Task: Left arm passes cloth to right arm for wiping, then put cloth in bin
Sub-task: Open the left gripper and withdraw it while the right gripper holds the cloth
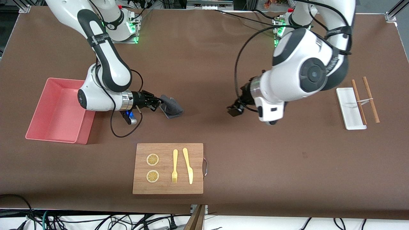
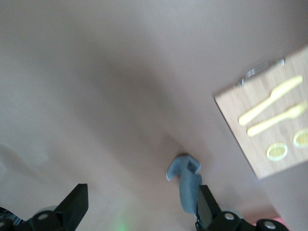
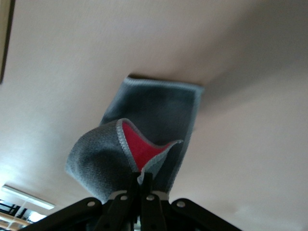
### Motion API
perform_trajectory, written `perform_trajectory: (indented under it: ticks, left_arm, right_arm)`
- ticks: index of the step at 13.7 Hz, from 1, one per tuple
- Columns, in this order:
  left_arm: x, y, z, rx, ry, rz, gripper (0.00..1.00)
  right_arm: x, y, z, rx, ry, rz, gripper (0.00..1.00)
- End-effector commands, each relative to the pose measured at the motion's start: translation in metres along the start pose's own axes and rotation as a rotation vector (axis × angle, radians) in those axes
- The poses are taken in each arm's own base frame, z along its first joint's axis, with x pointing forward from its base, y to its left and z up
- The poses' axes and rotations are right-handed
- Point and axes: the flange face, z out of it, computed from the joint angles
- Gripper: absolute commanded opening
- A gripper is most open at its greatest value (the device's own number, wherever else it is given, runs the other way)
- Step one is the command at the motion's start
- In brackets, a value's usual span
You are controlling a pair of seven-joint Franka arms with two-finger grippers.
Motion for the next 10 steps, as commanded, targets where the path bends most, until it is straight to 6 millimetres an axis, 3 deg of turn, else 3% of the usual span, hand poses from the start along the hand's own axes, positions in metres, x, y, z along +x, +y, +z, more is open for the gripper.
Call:
perform_trajectory:
  ticks: [1,7,10]
  left_arm:
    - [0.051,-0.030,-0.033,0.054,0.018,0.069,1.00]
    - [0.094,-0.148,-0.105,0.097,0.066,0.368,1.00]
    - [0.092,-0.194,-0.112,0.153,0.146,0.489,1.00]
  right_arm:
    - [0.026,0.019,-0.016,-0.030,0.029,-0.102,0.00]
    - [0.087,0.076,-0.077,-0.133,0.056,-0.307,0.00]
    - [0.098,0.082,-0.101,-0.208,0.074,-0.384,0.00]
